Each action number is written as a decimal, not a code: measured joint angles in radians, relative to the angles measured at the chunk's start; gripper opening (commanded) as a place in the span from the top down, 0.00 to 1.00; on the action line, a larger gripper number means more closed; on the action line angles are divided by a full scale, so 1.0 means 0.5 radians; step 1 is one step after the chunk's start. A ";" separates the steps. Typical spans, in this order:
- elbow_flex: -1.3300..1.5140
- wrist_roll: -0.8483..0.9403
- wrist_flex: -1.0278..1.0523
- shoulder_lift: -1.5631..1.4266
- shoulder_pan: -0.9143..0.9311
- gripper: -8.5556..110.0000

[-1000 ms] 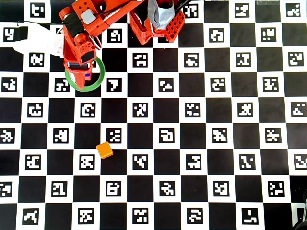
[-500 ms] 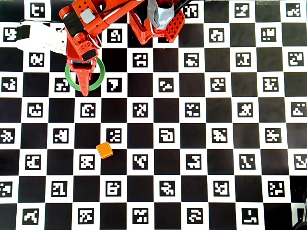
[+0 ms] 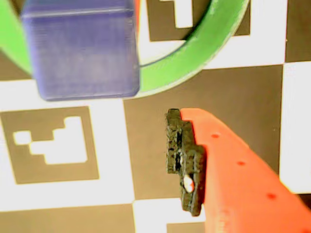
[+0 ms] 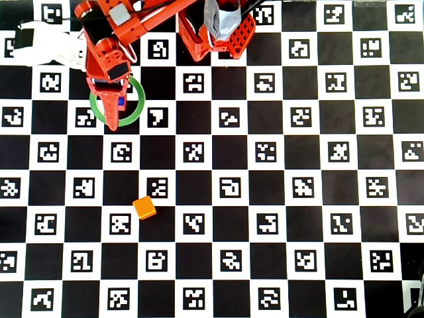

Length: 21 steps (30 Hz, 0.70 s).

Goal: Grab the red cube then put it in the green circle then put the blue cube on top and finally the orange cube on top

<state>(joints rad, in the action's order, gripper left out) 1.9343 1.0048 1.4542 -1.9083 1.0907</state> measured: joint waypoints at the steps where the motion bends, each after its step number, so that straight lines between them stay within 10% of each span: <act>1: -0.037 -0.009 0.031 -0.003 0.000 0.46; 21: -0.761 -0.273 0.503 0.031 -0.356 0.46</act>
<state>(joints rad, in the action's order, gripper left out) 1.5539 0.8682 1.7058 -1.8929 0.9127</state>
